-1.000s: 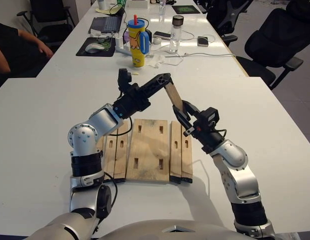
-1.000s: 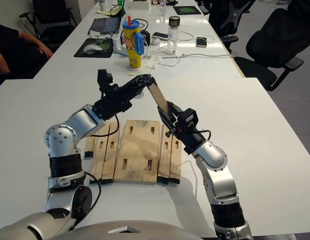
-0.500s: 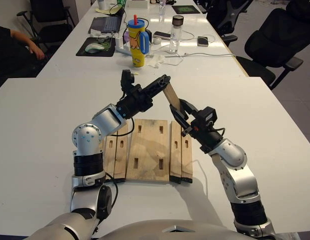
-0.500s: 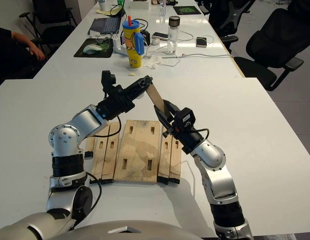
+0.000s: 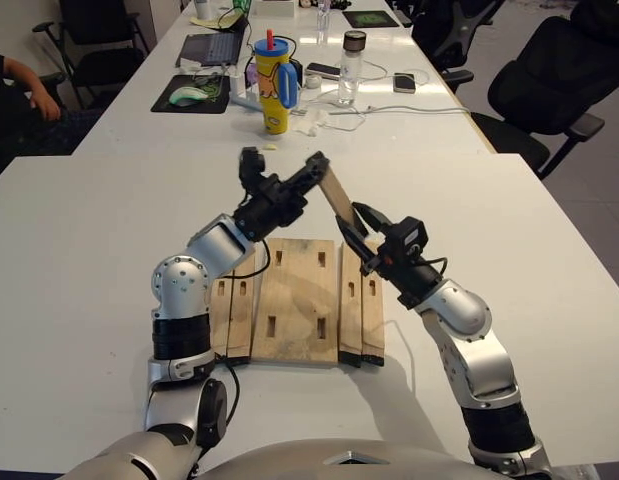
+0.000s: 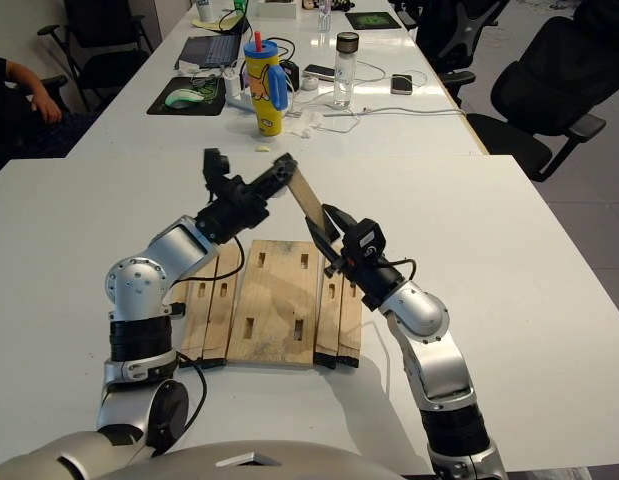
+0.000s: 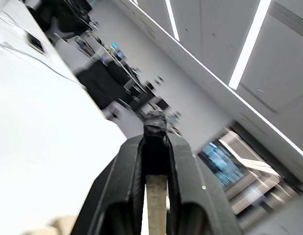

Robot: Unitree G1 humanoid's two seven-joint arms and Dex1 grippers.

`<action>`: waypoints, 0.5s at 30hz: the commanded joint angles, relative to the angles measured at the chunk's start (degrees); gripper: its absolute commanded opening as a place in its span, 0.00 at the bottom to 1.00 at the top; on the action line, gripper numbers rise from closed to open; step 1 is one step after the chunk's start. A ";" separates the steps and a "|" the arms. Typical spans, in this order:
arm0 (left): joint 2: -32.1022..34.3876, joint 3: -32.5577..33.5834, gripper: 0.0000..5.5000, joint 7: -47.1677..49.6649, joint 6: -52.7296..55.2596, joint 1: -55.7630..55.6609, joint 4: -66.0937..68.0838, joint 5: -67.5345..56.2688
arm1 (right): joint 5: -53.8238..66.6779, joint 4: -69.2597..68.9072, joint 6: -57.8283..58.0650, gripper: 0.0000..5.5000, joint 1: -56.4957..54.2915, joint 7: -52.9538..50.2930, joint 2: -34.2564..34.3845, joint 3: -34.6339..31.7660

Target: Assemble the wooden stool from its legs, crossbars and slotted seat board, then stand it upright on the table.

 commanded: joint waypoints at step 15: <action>-0.80 -1.78 0.08 16.33 -11.21 38.57 -37.44 16.38 | 2.79 -0.87 16.99 0.40 3.64 -8.91 -0.81 -13.11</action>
